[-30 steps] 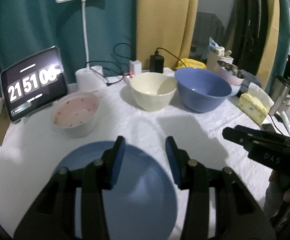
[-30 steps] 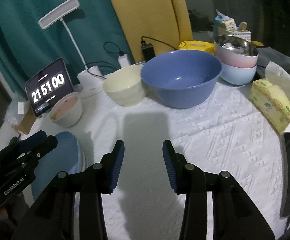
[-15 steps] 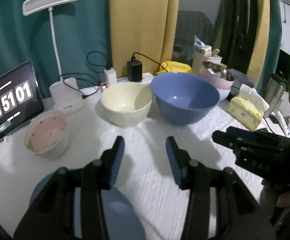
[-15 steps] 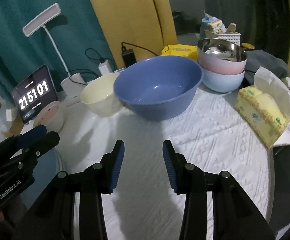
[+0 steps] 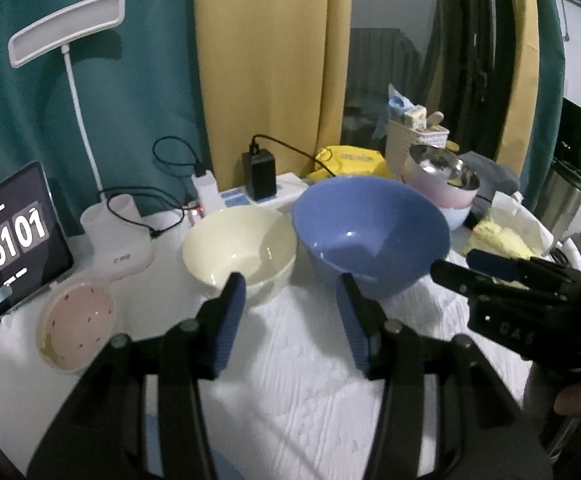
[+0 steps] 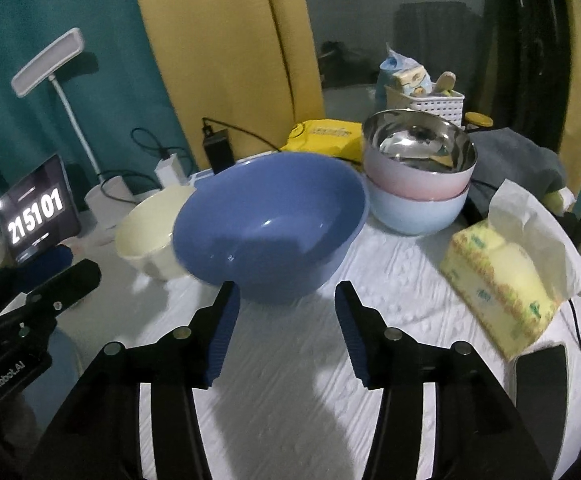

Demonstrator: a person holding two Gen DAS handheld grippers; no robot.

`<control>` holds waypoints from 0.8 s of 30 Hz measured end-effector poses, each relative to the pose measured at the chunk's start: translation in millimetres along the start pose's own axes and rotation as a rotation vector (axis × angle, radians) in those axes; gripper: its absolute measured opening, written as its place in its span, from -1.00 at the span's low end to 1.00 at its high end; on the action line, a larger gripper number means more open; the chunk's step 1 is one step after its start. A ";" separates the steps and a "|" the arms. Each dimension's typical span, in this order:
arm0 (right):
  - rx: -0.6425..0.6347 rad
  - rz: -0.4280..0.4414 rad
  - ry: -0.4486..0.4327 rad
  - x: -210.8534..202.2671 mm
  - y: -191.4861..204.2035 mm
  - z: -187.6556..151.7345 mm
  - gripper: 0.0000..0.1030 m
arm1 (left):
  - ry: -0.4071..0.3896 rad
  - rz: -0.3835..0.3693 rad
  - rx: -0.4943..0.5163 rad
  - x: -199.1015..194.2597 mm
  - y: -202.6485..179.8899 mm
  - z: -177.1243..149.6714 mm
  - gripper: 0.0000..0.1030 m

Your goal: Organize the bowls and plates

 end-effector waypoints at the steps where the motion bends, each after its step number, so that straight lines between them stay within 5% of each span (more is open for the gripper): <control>1: 0.002 -0.006 0.000 2.8 -2.1 2.6 0.04 | -0.004 0.000 0.000 1.6 -0.7 1.6 -0.04; 24: 0.078 -0.066 0.072 55.8 -30.3 3.6 0.15 | 0.055 0.009 -0.015 54.6 -17.6 6.5 -0.04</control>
Point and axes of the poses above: each gripper's, at about its wrist camera, not at the fingertips, and x roughly the way its jaws point, y to its left, z to its top, the point moved 2 cm from there along x, roughly the way its jaws point, and after that the axes turned 5 degrees about y, right-handed, at the moved point
